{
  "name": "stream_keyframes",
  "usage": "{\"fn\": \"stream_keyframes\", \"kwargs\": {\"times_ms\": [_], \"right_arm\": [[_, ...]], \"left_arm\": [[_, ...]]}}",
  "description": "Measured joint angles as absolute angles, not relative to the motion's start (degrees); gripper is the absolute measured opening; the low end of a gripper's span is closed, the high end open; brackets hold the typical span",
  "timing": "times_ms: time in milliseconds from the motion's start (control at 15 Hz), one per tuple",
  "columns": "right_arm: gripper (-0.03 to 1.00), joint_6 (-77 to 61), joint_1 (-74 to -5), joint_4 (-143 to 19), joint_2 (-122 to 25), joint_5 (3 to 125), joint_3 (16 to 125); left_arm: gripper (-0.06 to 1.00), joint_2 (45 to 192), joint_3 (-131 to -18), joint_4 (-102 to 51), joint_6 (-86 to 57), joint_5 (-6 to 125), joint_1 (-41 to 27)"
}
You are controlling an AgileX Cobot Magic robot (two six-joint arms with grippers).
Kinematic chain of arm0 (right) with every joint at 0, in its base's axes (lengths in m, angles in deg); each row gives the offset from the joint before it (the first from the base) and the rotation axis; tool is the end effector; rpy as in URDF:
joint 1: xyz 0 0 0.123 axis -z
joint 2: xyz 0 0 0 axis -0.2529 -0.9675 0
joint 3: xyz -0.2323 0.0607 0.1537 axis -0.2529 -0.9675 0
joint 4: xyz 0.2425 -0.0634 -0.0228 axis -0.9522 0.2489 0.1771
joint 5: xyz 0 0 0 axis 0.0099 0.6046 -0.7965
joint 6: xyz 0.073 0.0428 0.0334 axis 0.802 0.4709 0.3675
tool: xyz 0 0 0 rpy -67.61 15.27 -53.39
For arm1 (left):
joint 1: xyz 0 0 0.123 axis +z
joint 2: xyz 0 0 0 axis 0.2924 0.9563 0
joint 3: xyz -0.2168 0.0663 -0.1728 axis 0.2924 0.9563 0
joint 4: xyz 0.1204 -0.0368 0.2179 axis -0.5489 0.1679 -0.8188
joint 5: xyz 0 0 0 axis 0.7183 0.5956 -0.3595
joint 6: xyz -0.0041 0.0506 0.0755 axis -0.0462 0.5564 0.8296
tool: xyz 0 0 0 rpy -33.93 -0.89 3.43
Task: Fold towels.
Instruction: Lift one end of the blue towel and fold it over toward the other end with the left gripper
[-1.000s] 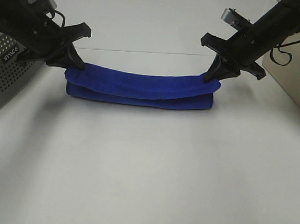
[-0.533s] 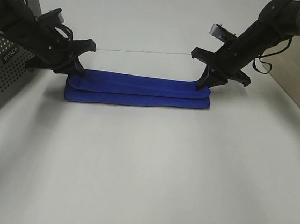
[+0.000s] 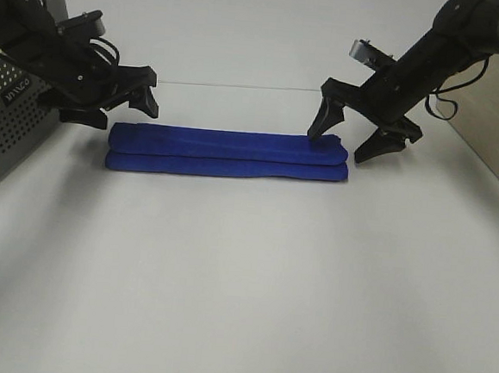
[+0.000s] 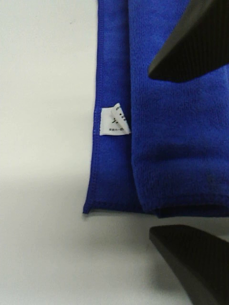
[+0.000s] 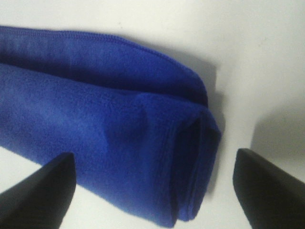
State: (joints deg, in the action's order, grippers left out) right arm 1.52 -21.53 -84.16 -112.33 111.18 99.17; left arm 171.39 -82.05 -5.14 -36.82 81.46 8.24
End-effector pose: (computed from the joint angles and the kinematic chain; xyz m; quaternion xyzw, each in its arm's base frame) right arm 0.4838 0.0968 0.1272 -0.0456 0.9688 0.2240 0.0957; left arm 0.4581 -0.0926 0.1310 -0.0536 0.9487 -0.1822 0.2528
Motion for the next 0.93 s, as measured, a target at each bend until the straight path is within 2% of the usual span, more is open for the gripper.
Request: {"fn": "stream_keyframes", "kwargs": {"times_ms": [267,600,733,800,867,933], "right_arm": [[0.85,1.5,-21.5,-82.4,-109.4,114.4,99.2],[0.85,1.5,-21.5,-81.2,-109.4,115.0,99.2],[0.85,1.5,-21.5,-81.2,-109.4,115.0,99.2],[0.85,1.5,-21.5,-81.2,-109.4,115.0,99.2],[0.85,1.5,-21.5,-81.0,-109.4,114.9,99.2],[0.85,1.5,-21.5,-80.7,-109.4,114.9,99.2]], "left_arm": [[0.83,171.8,-82.1,-10.4,-38.1,84.4,8.2],[0.82,175.8,-82.7,-6.9,-38.2,83.4,8.2],[0.72,177.5,-84.5,-1.2,-36.3,83.4,8.2],[0.62,178.5,-85.7,0.6,-35.8,84.4,8.2],[0.49,179.1,-86.4,1.3,-35.7,85.2,8.2],[0.31,179.4,-86.7,1.3,-35.7,85.9,8.2]]}}
